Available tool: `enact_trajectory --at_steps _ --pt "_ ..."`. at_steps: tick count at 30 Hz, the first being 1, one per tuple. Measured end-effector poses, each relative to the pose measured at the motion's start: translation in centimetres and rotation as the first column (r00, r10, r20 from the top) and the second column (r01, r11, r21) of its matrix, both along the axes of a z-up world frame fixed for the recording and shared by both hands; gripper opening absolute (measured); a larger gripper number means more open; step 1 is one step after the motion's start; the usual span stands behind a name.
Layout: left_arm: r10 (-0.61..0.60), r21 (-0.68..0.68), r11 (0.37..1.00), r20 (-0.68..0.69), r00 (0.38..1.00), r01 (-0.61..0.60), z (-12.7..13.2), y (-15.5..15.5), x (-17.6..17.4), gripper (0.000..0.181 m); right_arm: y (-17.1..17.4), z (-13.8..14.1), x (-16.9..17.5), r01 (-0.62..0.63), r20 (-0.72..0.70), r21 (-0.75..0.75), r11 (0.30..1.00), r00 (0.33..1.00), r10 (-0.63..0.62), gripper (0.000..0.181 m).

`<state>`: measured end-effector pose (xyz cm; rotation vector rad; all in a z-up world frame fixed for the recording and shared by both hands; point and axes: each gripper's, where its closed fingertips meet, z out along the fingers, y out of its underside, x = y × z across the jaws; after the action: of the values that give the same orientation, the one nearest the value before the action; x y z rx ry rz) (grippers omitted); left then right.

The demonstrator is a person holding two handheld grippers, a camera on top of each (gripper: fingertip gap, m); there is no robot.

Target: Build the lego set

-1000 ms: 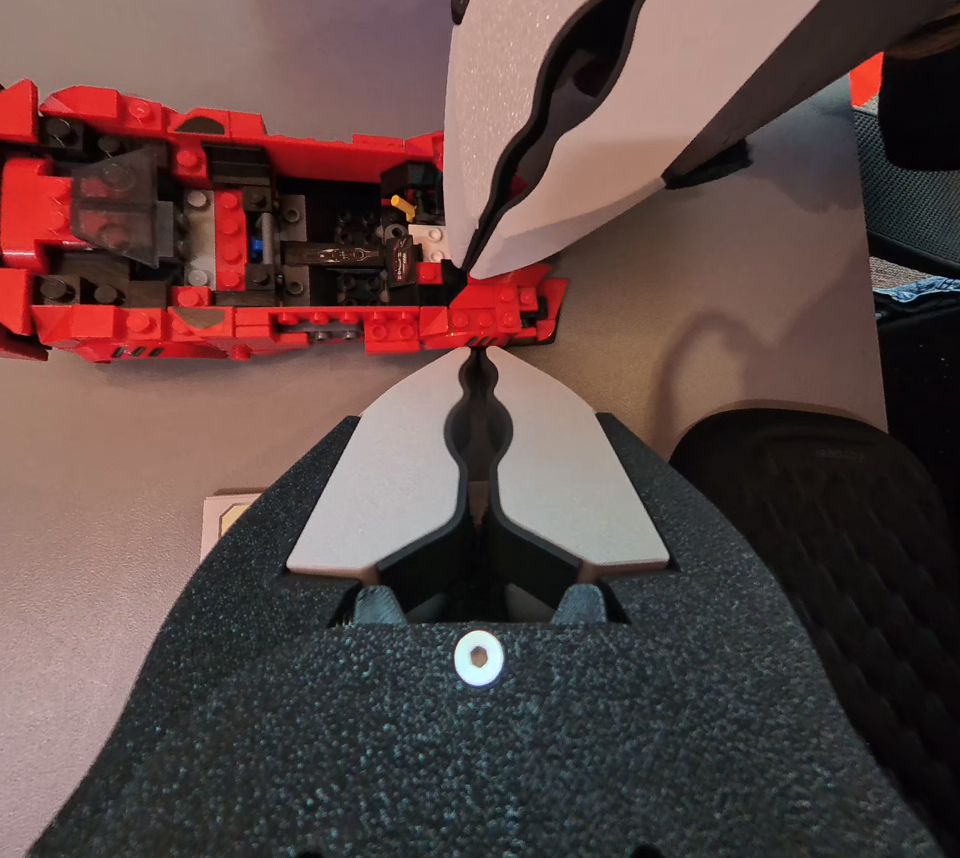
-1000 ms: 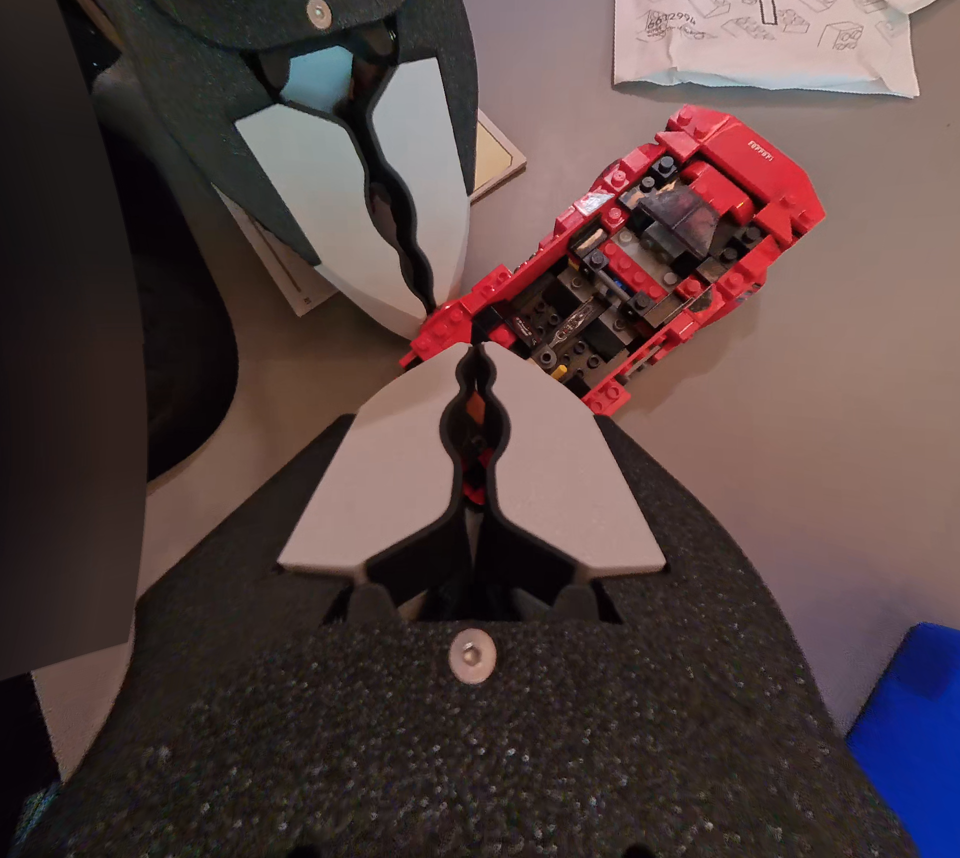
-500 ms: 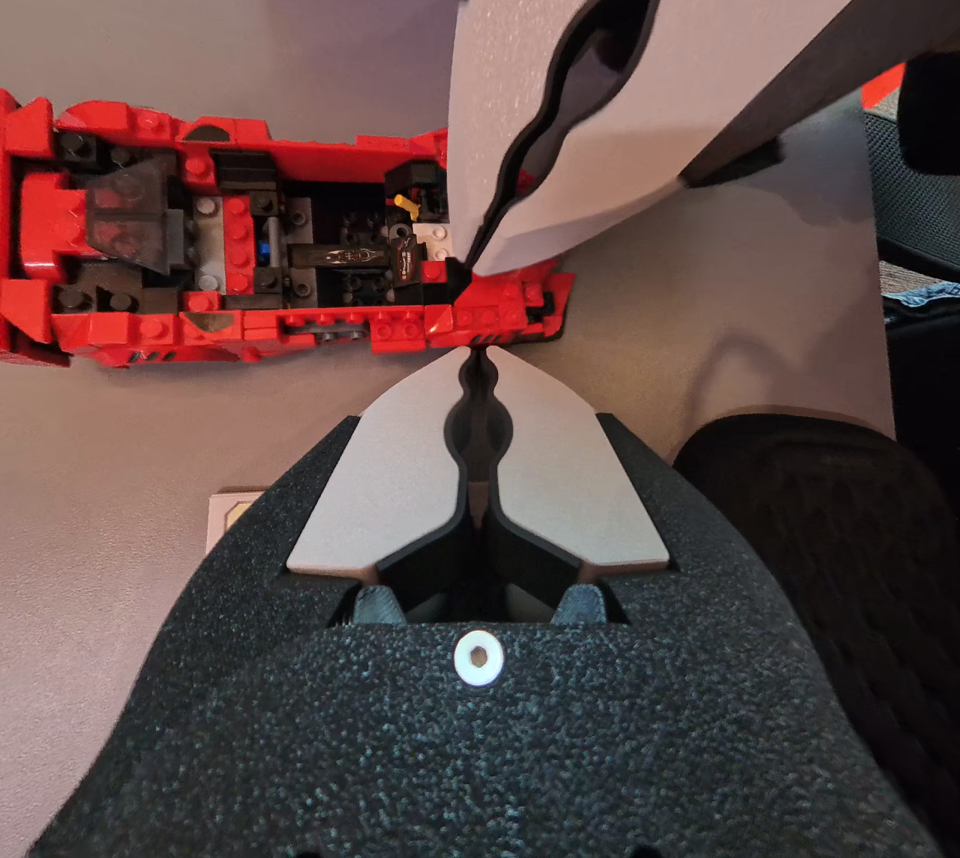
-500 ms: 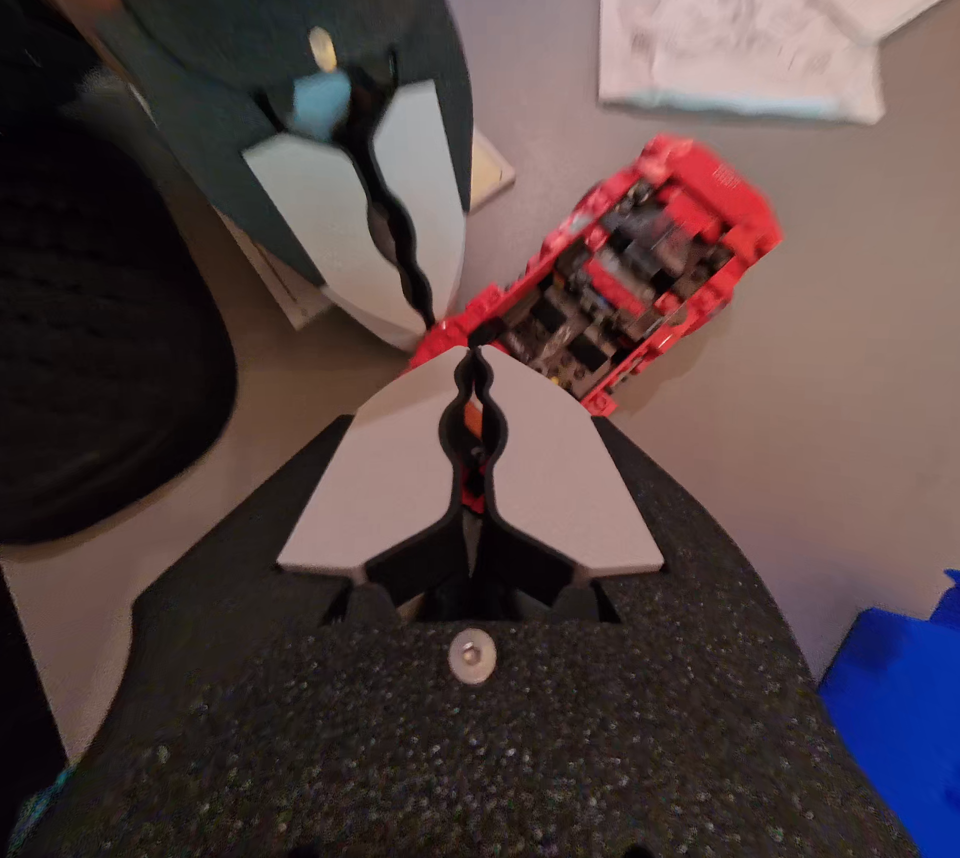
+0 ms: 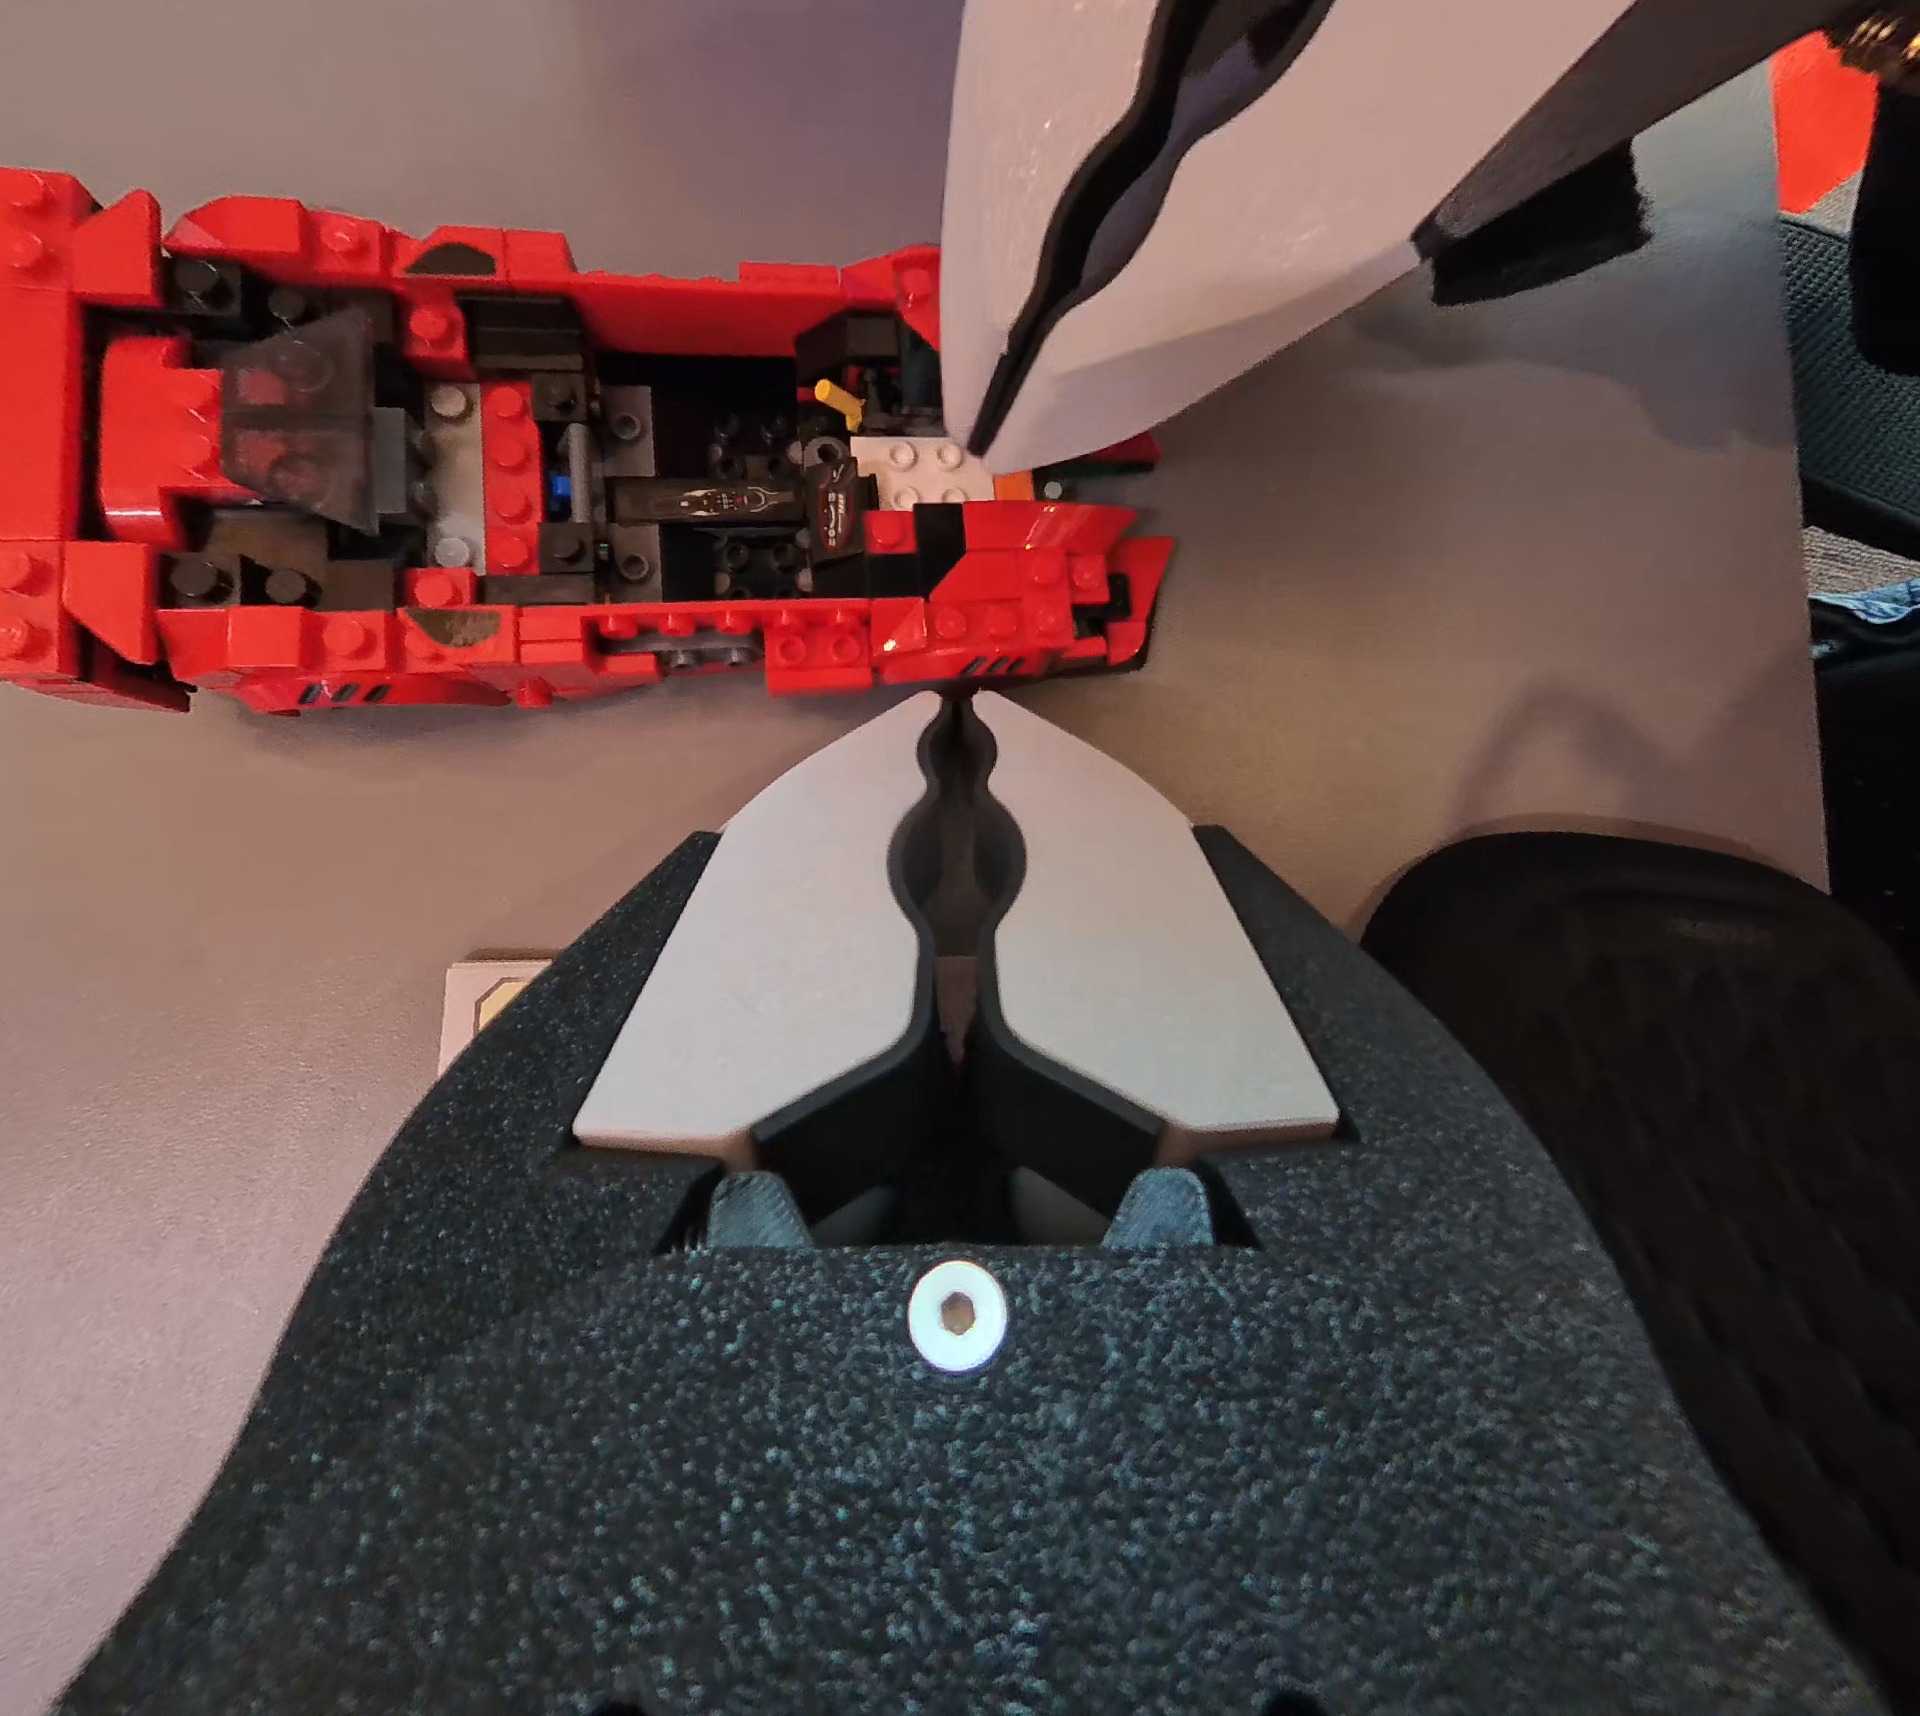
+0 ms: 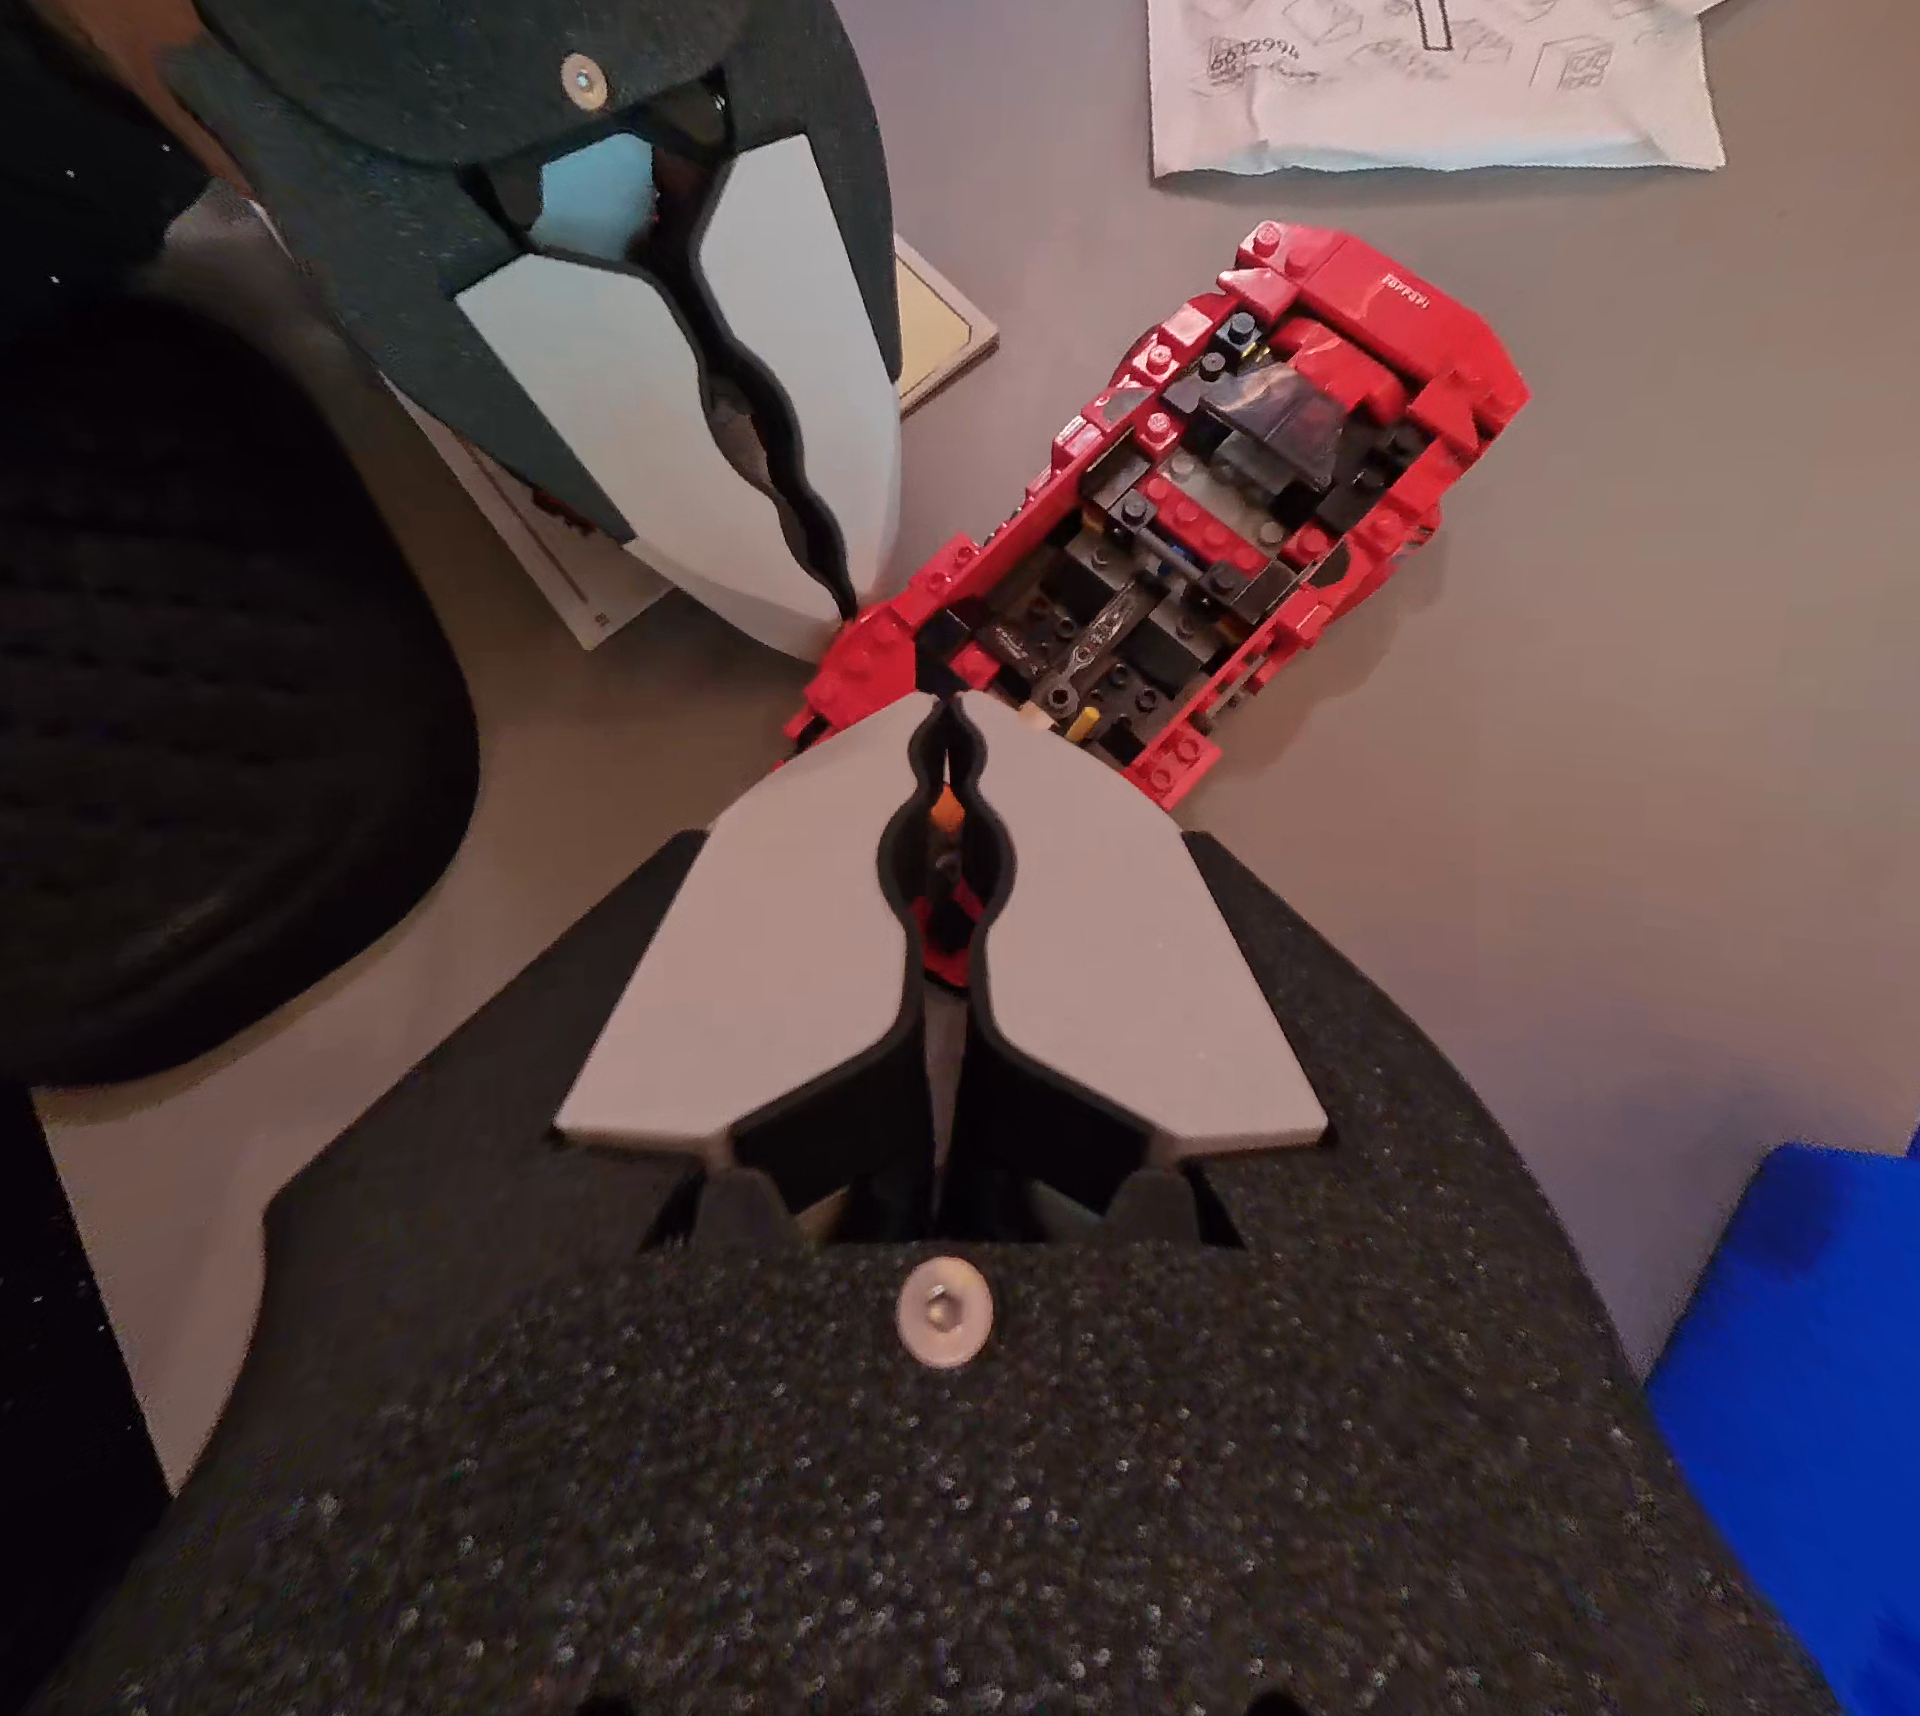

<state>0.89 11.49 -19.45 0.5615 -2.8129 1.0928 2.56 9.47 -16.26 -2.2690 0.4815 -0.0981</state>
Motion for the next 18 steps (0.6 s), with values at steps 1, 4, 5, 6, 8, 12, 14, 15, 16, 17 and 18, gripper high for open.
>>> enact_trajectory --at_steps 1,4,5,6,8,12,14,15,16,17,18 --pt "0.000 -0.001 1.000 -0.001 1.000 0.000 0.0 0.0 0.0 0.000 0.1 0.0 0.0 -0.001 -0.011 0.009 1.000 1.000 0.001 0.000" --pt "0.000 -0.001 1.000 -0.001 1.000 0.000 0.0 0.0 0.1 0.000 0.0 -0.3 0.6 0.018 -0.003 0.002 1.000 1.000 -0.018 0.000" --pt "0.001 -0.001 1.000 -0.002 1.000 -0.001 0.0 -0.1 0.1 0.000 0.0 -0.4 0.8 0.026 0.002 0.000 1.000 1.000 -0.026 0.000" --pt "0.000 -0.004 1.000 -0.002 1.000 0.000 0.1 -0.1 0.1 0.000 0.1 -0.5 0.9 0.025 -0.002 -0.001 1.000 1.000 -0.025 0.000" --pt "-0.001 -0.004 1.000 -0.003 1.000 0.001 0.1 -0.1 0.1 0.000 0.1 -0.9 1.0 0.028 -0.008 -0.018 0.999 1.000 -0.028 0.000" --pt "-0.004 0.008 1.000 -0.001 1.000 0.004 0.0 0.0 0.1 0.000 0.2 -1.3 0.9 0.015 -0.009 -0.039 0.999 1.000 -0.016 0.000" --pt "-0.004 0.011 1.000 -0.004 1.000 0.004 0.0 0.0 0.2 0.000 0.2 -1.4 0.9 0.012 -0.007 -0.050 0.999 1.000 -0.012 0.000" --pt "-0.004 0.015 1.000 -0.005 1.000 0.004 0.0 0.0 0.2 0.000 0.2 -1.4 0.9 0.008 -0.003 -0.058 0.998 1.000 -0.009 0.000" --pt "-0.006 0.018 1.000 -0.004 1.000 0.006 0.0 0.0 0.2 0.000 0.2 -1.4 0.9 0.007 0.003 -0.065 0.998 1.000 -0.007 0.000" --pt "-0.008 0.021 1.000 -0.002 1.000 0.008 0.0 0.0 0.2 0.000 0.2 -1.4 0.9 0.006 0.006 -0.070 0.998 1.000 -0.005 0.000" --pt "-0.009 0.023 1.000 -0.001 1.000 0.009 0.0 0.0 0.2 0.000 0.2 -1.4 0.9 0.005 0.008 -0.072 0.997 1.000 -0.004 0.000"
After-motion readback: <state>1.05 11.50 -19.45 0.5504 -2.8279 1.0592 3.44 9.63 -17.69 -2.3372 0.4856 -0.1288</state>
